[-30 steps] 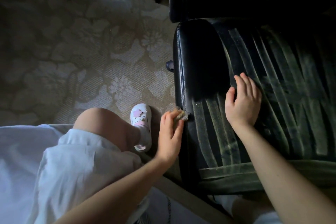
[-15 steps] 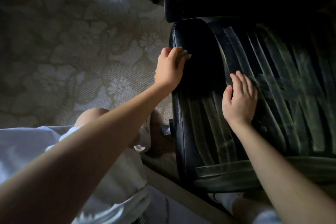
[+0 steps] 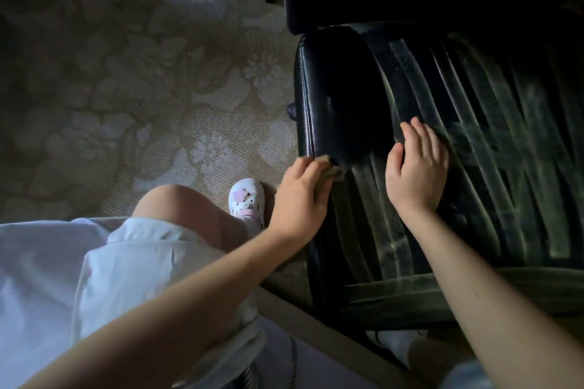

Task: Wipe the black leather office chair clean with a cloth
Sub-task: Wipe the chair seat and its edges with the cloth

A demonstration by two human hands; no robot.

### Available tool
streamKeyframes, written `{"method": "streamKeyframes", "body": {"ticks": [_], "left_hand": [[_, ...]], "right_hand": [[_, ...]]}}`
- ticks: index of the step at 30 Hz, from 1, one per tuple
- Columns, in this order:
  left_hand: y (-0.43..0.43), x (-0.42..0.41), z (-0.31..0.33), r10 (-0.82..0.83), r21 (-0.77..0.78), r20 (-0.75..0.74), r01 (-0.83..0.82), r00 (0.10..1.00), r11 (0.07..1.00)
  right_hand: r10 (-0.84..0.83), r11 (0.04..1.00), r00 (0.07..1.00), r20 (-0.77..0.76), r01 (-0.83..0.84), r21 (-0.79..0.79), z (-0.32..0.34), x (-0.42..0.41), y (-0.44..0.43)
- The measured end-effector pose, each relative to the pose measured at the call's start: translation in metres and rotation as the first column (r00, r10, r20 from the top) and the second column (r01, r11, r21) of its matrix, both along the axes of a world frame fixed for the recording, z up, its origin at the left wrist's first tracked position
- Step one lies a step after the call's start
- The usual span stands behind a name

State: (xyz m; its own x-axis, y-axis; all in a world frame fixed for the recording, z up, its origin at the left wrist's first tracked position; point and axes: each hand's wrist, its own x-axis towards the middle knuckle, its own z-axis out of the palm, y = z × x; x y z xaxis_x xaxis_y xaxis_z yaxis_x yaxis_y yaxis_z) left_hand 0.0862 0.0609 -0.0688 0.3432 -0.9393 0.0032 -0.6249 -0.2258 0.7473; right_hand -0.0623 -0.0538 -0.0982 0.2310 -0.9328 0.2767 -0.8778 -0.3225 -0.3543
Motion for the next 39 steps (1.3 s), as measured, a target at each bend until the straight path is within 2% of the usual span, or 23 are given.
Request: {"method": "streamKeyframes", "body": {"ticks": [6,8,10,12,15,20,23,25,32,39], "left_hand": [[0.037,-0.008,0.018,-0.093,0.145,-0.138,0.113,0.986,0.983],[0.035,-0.001,0.026,-0.118,0.197,-0.227,0.164,0.967,0.967],[0.024,0.008,0.036,-0.131,0.124,-0.275,0.170,0.952,0.978],[-0.001,0.020,0.045,-0.085,-0.001,-0.239,0.087,0.967,0.996],[-0.060,0.042,0.047,0.000,-0.108,-0.056,-0.006,0.998,0.994],[-0.155,0.068,0.010,0.076,-0.042,0.130,-0.071,0.989,0.997],[-0.163,0.056,-0.006,0.031,-0.022,0.299,-0.025,0.954,0.999],[-0.155,0.049,-0.006,0.014,-0.052,0.356,0.005,0.934,0.999],[-0.106,0.025,-0.005,-0.166,-0.089,0.389,0.217,0.906,0.972],[-0.022,-0.009,-0.002,-0.364,-0.054,0.294,0.396,0.884,0.917]], "right_hand": [[0.007,1.000,1.000,0.005,-0.007,-0.013,-0.001,-0.001,-0.001],[0.007,1.000,1.000,0.012,-0.007,-0.018,-0.001,-0.001,-0.001],[0.011,1.000,1.000,0.018,-0.011,-0.027,-0.002,-0.001,0.000],[0.013,0.999,0.999,0.032,-0.012,-0.038,-0.002,-0.001,-0.001],[0.018,0.998,1.000,0.018,-0.017,-0.054,-0.003,-0.001,-0.002],[0.008,0.998,1.000,0.018,-0.007,-0.055,-0.003,0.001,-0.001],[-0.010,0.998,1.000,0.019,0.011,-0.054,-0.003,0.003,0.000],[-0.019,0.999,1.000,0.020,0.020,-0.047,-0.004,0.004,-0.001],[-0.026,0.999,1.000,0.016,0.026,-0.020,-0.003,0.007,-0.003],[-0.030,0.999,0.999,0.015,0.030,-0.032,-0.002,0.007,-0.004]]}}
